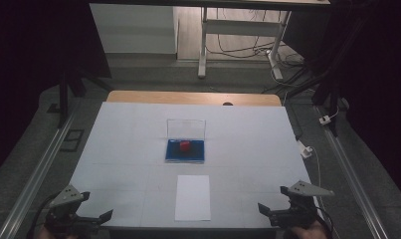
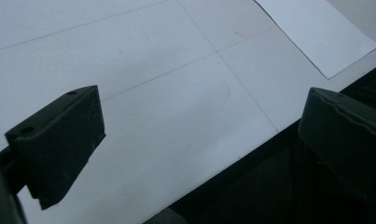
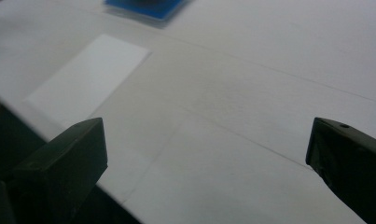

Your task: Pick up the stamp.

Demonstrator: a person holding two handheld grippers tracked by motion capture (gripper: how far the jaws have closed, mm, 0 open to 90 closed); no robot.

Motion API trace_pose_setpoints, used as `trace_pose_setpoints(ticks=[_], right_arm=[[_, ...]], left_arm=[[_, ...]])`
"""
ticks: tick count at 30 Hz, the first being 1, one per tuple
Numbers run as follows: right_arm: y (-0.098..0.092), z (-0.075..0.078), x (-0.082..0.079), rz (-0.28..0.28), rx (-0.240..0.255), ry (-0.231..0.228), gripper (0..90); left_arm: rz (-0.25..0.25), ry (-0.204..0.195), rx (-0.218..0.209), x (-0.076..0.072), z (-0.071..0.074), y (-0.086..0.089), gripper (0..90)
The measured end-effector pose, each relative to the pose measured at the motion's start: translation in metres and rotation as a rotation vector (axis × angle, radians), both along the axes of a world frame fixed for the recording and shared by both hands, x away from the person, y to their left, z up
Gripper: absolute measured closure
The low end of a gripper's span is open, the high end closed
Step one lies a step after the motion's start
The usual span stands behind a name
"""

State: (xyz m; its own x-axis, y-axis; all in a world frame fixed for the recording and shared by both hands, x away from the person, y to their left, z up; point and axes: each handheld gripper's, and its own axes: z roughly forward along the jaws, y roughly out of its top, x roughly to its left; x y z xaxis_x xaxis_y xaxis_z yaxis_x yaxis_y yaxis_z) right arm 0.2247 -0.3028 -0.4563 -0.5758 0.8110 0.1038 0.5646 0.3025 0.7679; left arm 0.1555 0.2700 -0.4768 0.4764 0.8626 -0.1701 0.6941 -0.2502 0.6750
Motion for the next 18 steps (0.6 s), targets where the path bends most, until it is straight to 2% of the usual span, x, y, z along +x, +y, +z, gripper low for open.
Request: trace_pose_setpoints(ticks=[1,4,6,13,18], right_arm=[[0.001,-0.0004,0.0007,-0.022,-0.014,-0.004,0.0],[0.0023,0.0003,0.0006,-0.033,-0.024,-0.022,0.0],[0.0034,-0.0003,0.0014,-0.056,-0.038,-0.017,0.0],[0.0014,-0.0013,0.0046,-0.032,-0.015,0.022,0.0],[0.0015,-0.0017,0.0051,-0.022,-0.013,0.027,0.0]], left_arm=[[0.0,0.003,0.003,0.0001,-0.0003,-0.0008,0.6],[-0.009,0.011,0.015,0.0003,-0.0007,-0.0022,0.6],[-0.008,0.013,0.017,0.0005,-0.0008,-0.0024,0.6],[0.007,0.018,0.023,0.0011,-0.001,-0.0025,0.4],[0.034,0.026,0.03,0.0018,-0.0014,-0.0015,0.2]])
